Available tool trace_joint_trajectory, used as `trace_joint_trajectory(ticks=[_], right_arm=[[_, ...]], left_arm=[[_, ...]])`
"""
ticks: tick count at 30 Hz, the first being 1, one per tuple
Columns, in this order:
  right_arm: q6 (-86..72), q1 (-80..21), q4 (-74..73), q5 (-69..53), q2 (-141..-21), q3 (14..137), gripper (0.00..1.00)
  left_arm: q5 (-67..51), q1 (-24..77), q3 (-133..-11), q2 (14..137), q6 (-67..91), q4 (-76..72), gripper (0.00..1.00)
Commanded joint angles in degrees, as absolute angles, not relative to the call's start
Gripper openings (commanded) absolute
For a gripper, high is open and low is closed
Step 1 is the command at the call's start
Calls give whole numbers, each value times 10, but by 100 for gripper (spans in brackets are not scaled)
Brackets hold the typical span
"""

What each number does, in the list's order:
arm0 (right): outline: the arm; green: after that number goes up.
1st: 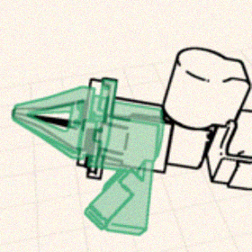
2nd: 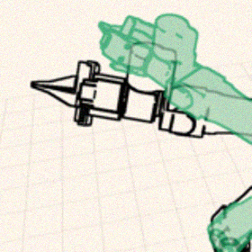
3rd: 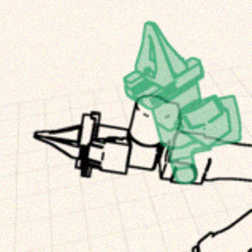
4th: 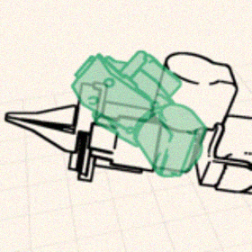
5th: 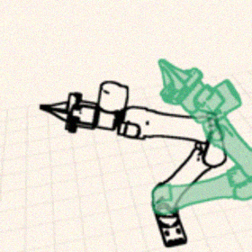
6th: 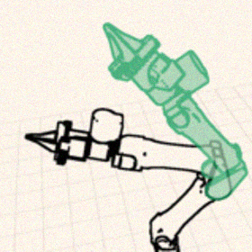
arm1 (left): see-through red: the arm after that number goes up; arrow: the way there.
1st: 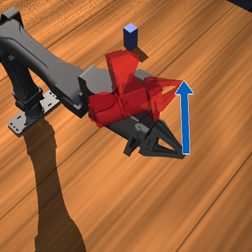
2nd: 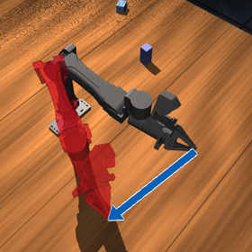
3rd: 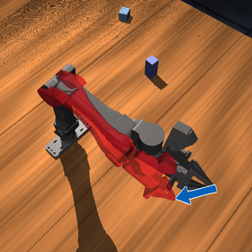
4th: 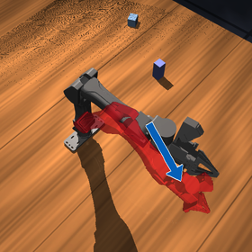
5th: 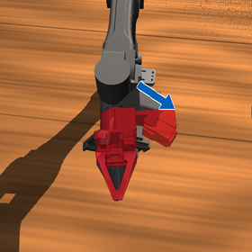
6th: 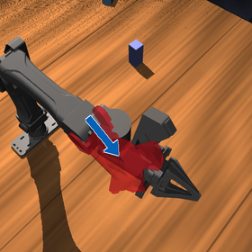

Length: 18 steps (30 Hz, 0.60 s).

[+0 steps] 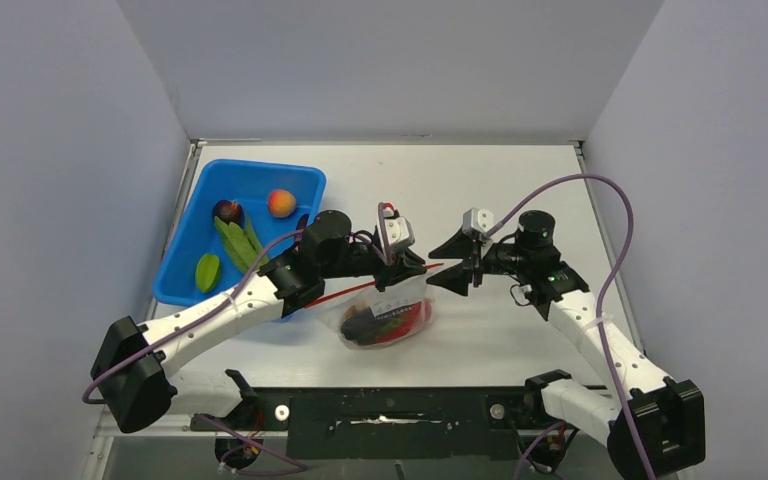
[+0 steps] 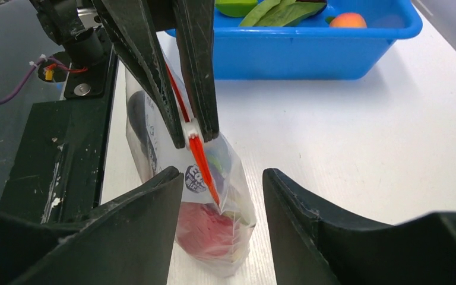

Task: Open the zip-top bag and remove the fake food
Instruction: Unzip the zipper food storage bag at the center of the board.

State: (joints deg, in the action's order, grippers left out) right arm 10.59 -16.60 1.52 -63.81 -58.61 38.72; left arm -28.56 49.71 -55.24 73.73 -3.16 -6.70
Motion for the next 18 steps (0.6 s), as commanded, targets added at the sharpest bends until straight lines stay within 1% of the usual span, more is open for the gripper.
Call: trace_joint_trajectory(ticks=[1,3,5,8,9,11,12,13,14,16,18], right_arm=[[145,-173,10,-658,-599,428,51],[146,-174,9,-661,-606,437,45],[149,-174,4,-665,-612,441,36],[153,-175,-4,-667,-615,441,18],[153,-175,-4,-667,-616,441,10],[149,-175,0,-670,-615,440,3],[141,-175,6,-669,-616,439,0],[131,-175,16,-668,-618,437,0],[122,-175,23,-668,-619,436,0],[108,-175,36,-669,-623,433,0],[97,-176,48,-668,-623,429,0]], left_arm=[[-297,497,-560,724,-26,-96,0],[-296,497,-560,724,-26,-94,0],[-294,497,-559,723,-26,-93,0],[-291,497,-558,720,-26,-88,0],[-289,497,-558,720,-28,-84,0],[-278,497,-559,720,-34,-73,0],[-272,497,-559,720,-36,-71,5],[-271,497,-558,722,-36,-71,13],[-271,497,-559,724,-38,-70,18],[-271,497,-566,729,-40,-68,23],[-271,497,-571,734,-38,-69,24]])
